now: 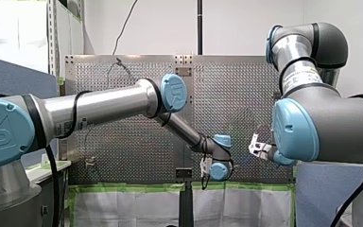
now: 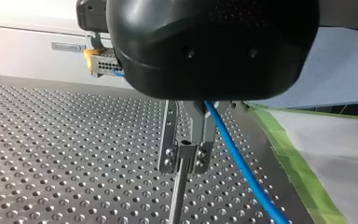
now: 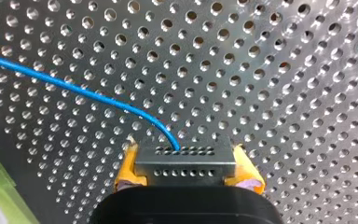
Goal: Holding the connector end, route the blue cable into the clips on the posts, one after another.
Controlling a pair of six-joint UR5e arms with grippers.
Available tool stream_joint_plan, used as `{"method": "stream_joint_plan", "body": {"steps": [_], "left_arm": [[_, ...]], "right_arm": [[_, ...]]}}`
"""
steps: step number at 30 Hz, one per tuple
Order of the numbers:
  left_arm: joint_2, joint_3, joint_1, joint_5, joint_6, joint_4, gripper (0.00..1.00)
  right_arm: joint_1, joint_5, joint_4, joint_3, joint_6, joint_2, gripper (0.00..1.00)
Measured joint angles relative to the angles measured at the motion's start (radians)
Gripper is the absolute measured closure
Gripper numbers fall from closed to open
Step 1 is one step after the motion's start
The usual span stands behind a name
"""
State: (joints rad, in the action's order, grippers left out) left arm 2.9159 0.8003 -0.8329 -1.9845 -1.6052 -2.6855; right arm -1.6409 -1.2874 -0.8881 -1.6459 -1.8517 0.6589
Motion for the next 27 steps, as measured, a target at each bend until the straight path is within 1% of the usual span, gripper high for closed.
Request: {"method": "stream_joint_plan", "body": {"steps": [3,6,10,12,17,22,27], "left_arm": [[0.0,0.0,0.004,-0.021,-0.001,-0.002,1.0],[0.0,0.0,0.009,-0.044,-0.001,-0.002,1.0],[0.0,0.0,0.015,-0.065,-0.001,-0.002,1.0],[0.0,0.0,0.017,-0.067,-0.001,0.0,1.0],[0.0,0.0,0.022,-0.06,-0.008,0.003,1.0],[0.0,0.0,0.022,-0.027,-0.017,0.009,1.0],[0.001,0.0,0.025,-0.012,-0.019,0.01,1.0]], "right_arm": [[0.004,-0.002,0.011,0.0,0.001,-0.01,1.0],[0.006,-0.004,0.015,0.0,0.003,-0.03,1.0],[0.005,-0.007,0.008,0.0,0.006,-0.062,1.0],[0.004,-0.007,0.003,0.001,0.007,-0.072,1.0],[0.007,-0.007,0.0,0.005,0.007,-0.08,1.0],[0.009,-0.007,0.001,0.014,0.007,-0.08,1.0],[0.011,-0.007,0.007,0.035,0.007,-0.08,1.0]]}}
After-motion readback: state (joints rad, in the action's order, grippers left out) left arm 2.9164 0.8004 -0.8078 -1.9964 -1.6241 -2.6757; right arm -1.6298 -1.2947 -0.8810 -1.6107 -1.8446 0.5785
